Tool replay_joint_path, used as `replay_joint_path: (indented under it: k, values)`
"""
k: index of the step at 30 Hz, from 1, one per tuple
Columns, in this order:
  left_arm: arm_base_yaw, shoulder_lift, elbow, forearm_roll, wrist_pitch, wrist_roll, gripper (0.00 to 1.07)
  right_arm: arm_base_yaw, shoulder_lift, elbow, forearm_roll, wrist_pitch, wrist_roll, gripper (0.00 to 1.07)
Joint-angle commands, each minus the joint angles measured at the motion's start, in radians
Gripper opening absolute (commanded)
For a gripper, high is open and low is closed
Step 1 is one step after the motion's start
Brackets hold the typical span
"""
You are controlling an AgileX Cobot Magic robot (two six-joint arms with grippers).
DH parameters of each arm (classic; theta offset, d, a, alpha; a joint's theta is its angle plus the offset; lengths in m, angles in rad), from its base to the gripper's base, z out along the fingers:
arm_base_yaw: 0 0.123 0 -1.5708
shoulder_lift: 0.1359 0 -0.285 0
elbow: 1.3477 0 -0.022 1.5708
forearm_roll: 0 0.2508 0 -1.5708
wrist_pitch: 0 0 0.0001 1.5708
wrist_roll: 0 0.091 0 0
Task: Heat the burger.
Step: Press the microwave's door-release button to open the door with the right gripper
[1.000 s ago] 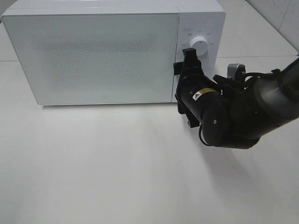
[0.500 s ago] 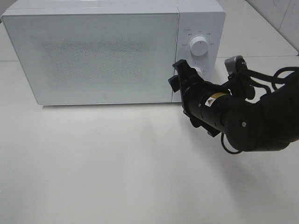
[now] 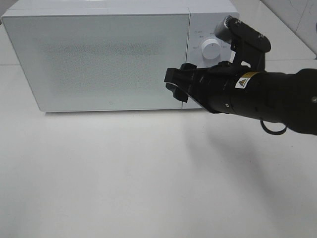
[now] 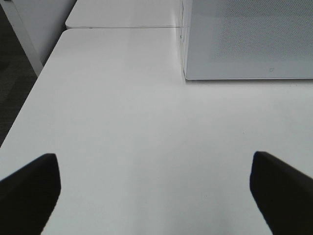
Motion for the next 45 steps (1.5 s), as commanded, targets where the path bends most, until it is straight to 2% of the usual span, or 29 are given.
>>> replay_joint_path:
  k: [1,7,9,12,15,18,20,34,39,45]
  values:
    - [0.0,-0.024,0.002,0.003,-0.009,0.0,0.98,-0.018,-0.08,-0.002,-0.08,0.123,-0.091,0.69]
    - [0.0,-0.024,0.002,0.003,-0.009,0.0,0.98,-0.067,-0.175,-0.002,-0.164,0.296,-0.086,0.69]
    - [0.0,-0.024,0.002,0.003,-0.009,0.0,0.98,-0.107,-0.269,-0.002,-0.229,0.447,-0.086,0.69]
    - [0.0,-0.024,0.002,0.003,-0.009,0.0,0.98,-0.13,-0.346,-0.002,-0.27,0.539,-0.086,0.7]
    - [0.0,-0.024,0.002,0.003,-0.009,0.0,0.98,-0.134,-0.37,-0.002,-0.284,0.561,-0.086,0.7]
    - [0.0,-0.024,0.002,0.003,-0.009,0.0,0.98,-0.135,-0.468,-0.002,-0.333,0.649,-0.086,0.75]
    - [0.0,-0.024,0.002,0.003,-0.009,0.0,0.98,-0.135,-0.577,-0.002,-0.367,0.78,-0.086,0.8]
    - [0.0,-0.024,0.002,0.003,-0.009,0.0,0.98,-0.135,-0.853,-0.002,-0.453,1.24,-0.086,0.76]
    - [0.0,-0.024,0.002,0.003,-0.009,0.0,0.98,-0.135,-0.916,0.0,-0.464,1.325,-0.084,0.76]
    - [0.0,-0.024,0.002,0.003,-0.009,0.0,0.98,-0.142,-1.096,0.0,-0.521,1.388,-0.047,0.76]
